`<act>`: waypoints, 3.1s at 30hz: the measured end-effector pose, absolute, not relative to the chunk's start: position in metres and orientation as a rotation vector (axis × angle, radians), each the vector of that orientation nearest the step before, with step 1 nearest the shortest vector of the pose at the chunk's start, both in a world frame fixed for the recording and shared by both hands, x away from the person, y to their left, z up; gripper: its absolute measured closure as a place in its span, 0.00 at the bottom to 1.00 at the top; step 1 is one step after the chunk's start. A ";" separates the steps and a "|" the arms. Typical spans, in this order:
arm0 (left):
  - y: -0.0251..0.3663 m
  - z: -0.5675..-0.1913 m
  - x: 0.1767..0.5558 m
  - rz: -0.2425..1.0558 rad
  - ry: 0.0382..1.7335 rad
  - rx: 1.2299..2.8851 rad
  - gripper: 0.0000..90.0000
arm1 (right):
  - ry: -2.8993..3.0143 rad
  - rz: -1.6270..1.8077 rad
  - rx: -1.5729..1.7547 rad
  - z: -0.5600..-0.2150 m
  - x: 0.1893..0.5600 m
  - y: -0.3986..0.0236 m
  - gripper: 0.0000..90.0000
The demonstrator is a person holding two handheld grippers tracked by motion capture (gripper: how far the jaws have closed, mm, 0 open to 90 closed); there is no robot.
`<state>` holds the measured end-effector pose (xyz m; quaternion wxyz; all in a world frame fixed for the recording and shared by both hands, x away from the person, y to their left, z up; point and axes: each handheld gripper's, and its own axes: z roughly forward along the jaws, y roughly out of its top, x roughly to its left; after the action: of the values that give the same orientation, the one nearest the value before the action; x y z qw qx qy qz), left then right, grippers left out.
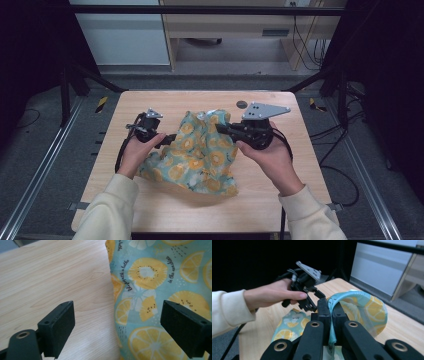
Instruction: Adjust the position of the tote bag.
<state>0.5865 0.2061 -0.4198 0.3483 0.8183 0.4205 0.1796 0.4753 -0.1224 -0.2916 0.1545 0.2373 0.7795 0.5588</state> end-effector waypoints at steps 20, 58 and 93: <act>0.179 -0.434 0.590 0.350 1.004 2.170 0.05 | 2.197 1.670 0.606 -0.259 0.464 -0.128 0.99; 0.215 -0.428 0.528 0.414 0.936 2.161 1.00 | 2.222 1.688 0.676 -0.294 0.438 -0.155 0.99; 0.274 -0.394 0.451 0.526 0.881 2.009 1.00 | 2.281 1.605 0.796 -0.338 0.434 -0.175 0.99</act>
<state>0.4511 0.2743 -0.3940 0.4286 0.8046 0.3530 0.2106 0.4337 -0.1749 -0.3380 0.1203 0.2724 0.7808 0.5493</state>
